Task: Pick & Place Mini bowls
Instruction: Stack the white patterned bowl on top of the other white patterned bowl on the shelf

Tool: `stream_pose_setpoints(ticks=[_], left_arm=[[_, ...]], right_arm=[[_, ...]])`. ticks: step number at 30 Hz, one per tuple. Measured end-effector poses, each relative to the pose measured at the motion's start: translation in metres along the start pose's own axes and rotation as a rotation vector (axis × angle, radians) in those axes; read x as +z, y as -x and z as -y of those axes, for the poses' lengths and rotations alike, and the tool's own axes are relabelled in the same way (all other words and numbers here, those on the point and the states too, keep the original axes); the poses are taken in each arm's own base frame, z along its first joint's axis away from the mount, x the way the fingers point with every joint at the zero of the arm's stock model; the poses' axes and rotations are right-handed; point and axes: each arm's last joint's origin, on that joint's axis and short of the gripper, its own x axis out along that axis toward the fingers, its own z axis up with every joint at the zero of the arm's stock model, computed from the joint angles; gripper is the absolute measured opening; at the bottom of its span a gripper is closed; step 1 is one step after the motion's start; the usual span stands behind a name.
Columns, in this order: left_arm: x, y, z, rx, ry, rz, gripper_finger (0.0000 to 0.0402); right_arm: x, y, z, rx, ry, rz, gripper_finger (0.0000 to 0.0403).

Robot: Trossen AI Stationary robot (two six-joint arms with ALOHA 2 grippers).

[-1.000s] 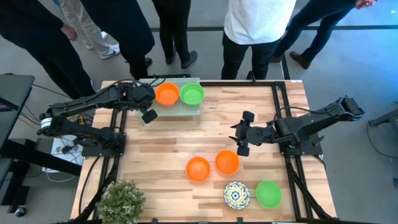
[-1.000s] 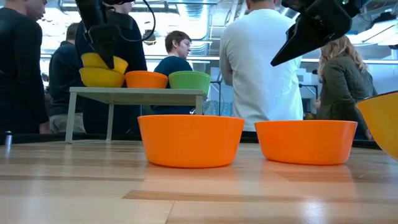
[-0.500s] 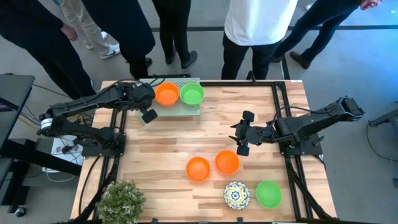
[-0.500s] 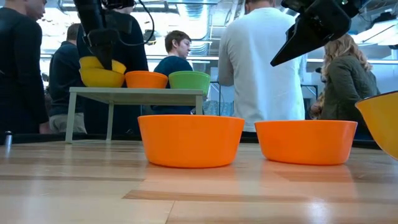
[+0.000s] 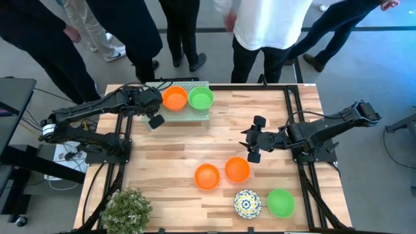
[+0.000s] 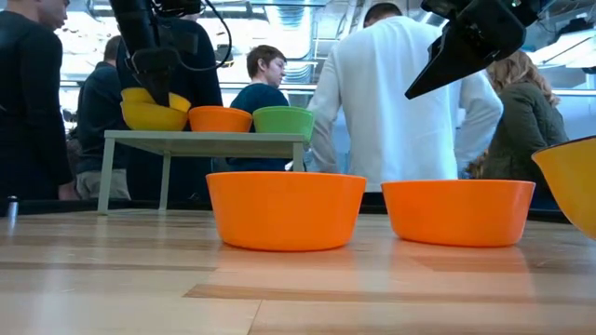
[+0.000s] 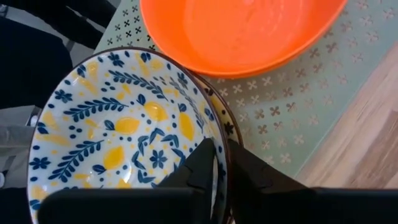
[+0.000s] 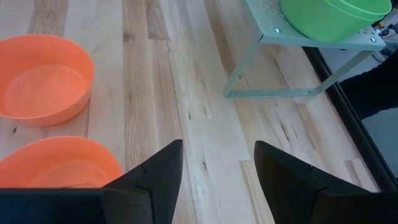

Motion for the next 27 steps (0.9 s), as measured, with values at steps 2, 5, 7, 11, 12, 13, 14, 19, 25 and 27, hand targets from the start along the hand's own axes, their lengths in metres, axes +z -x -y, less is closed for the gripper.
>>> stream_pose_setpoints(ticks=[2, 5, 7, 11, 12, 13, 14, 19, 25, 27], left_arm=[[0.0001, 0.0, 0.0, 0.0, 0.001, 0.001, 0.0037], [0.0006, 0.0, 0.0, 0.0, 0.003, 0.006, 0.0044], [0.0006, 0.0, 0.0, 0.0, 0.003, 0.006, 0.0051], [0.0011, 0.0, 0.0, -0.001, 0.005, 0.011, 0.0072], [0.0011, 0.0, 0.0, -0.001, 0.005, 0.011, 0.0078], [0.0012, 0.0, 0.0, -0.001, 0.005, 0.012, 0.0084], [0.0013, 0.0, 0.0, -0.001, 0.005, 0.012, 0.009], [0.0014, 0.0, -0.0001, 0.008, -0.019, 0.013, 0.0112], [0.0042, 0.0037, -0.0022, 0.024, -0.012, 0.031, 0.0117], [0.0071, 0.0073, -0.0036, 0.022, -0.005, 0.048, 0.0115]], right_arm=[[0.0, 0.0, 0.0, 0.0, 0.0, 0.0, 0.0193], [0.0002, 0.0, 0.0, 0.0, -0.001, 0.002, 0.0191], [0.0002, 0.0, 0.0, 0.0, -0.001, 0.002, 0.019], [0.0002, 0.0, 0.0, 0.0, -0.001, 0.002, 0.019], [0.0003, 0.0, 0.0, 0.001, -0.001, 0.003, 0.0191], [0.0003, 0.0, 0.0, 0.0, -0.001, 0.002, 0.0191], [0.0003, 0.0, 0.0, 0.0, -0.001, 0.003, 0.0191], [0.0003, 0.0, 0.0, 0.0, 0.001, 0.003, 0.0189], [0.0003, 0.0, 0.0, 0.001, 0.0, 0.003, 0.0188], [0.0004, 0.0, 0.0, 0.0, 0.0, 0.003, 0.0189]])
